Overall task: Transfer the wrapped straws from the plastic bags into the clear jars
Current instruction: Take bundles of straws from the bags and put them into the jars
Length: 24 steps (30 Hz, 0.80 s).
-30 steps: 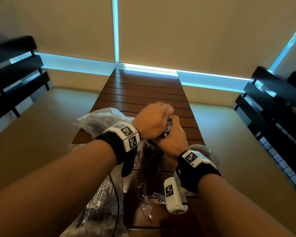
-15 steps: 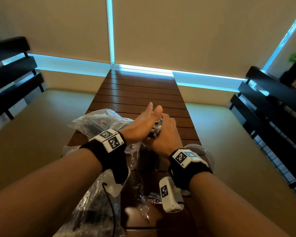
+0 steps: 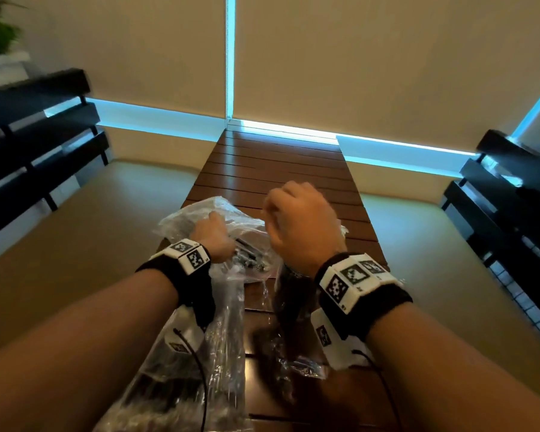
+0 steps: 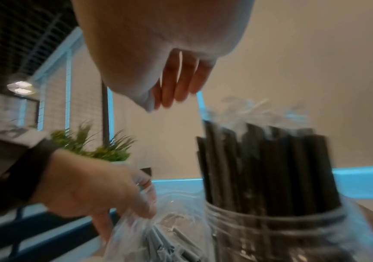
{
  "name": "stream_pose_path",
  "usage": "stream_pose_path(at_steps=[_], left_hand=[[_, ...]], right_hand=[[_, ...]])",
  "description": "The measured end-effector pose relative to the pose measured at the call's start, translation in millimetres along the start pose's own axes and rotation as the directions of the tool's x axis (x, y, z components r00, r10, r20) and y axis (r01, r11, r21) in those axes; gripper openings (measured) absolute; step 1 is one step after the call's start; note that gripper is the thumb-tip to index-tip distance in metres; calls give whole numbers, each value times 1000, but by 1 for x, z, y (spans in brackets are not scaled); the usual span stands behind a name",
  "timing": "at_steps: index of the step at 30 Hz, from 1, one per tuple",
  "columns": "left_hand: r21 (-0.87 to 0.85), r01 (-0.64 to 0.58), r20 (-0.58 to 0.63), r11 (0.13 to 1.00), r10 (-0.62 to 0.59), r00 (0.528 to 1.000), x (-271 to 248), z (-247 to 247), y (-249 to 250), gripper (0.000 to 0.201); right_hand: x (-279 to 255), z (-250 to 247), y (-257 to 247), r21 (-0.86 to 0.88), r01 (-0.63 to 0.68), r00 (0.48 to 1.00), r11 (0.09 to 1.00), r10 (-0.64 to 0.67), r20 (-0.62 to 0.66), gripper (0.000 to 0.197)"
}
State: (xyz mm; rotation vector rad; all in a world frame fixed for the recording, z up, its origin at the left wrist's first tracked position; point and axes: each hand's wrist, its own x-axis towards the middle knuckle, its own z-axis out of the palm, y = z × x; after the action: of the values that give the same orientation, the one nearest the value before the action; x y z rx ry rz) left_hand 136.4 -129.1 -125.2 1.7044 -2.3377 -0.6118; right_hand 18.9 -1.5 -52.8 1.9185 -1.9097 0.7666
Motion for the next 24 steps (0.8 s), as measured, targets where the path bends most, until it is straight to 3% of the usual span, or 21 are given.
stream_pose_path(at_steps=[2,4,7,10,12,15,17,19,21,23,24], left_hand=[[-84,-35,-52,996,30,998,-3,-7,0,41],[-160,-88,-95,983,73,993,-8,-19,0,32],[-192,-132,-130,972,108,986,-12,-33,-6,29],[-201,-161,-170,966,127,977,-9,-40,-17,27],[-209,-186,-131,960,161,978,-8,-41,-26,24],[-211,-232,-40,950,228,973,-7,-35,-37,26],[-204,-259,1,944,264,964,-8,-31,-43,28],[-195,-258,32,946,269,962,-9,-28,-46,27],[-192,-244,81,951,263,961,-10,-26,-48,31],[-146,-260,136,955,279,950,-12,-21,-51,51],[-105,-275,165,956,289,943,-13,-18,-52,65]], right_hand=[[6,14,-14,-30,68,960,997,-57,274,10],[12,30,-23,-61,26,879,998,6,477,13],[14,66,-25,-89,-133,770,987,159,618,16],[12,101,-19,-113,-301,688,947,298,661,15],[10,118,-18,-111,-359,692,927,344,634,17],[9,132,-20,-65,-362,762,930,336,554,20],[13,137,-21,-45,-333,737,942,289,611,20],[16,145,-16,-30,-348,661,937,268,701,27],[20,147,-13,0,-427,566,904,267,780,21],[21,150,-8,-1,-522,445,853,273,853,17],[20,152,-4,20,-561,416,827,262,871,22]])
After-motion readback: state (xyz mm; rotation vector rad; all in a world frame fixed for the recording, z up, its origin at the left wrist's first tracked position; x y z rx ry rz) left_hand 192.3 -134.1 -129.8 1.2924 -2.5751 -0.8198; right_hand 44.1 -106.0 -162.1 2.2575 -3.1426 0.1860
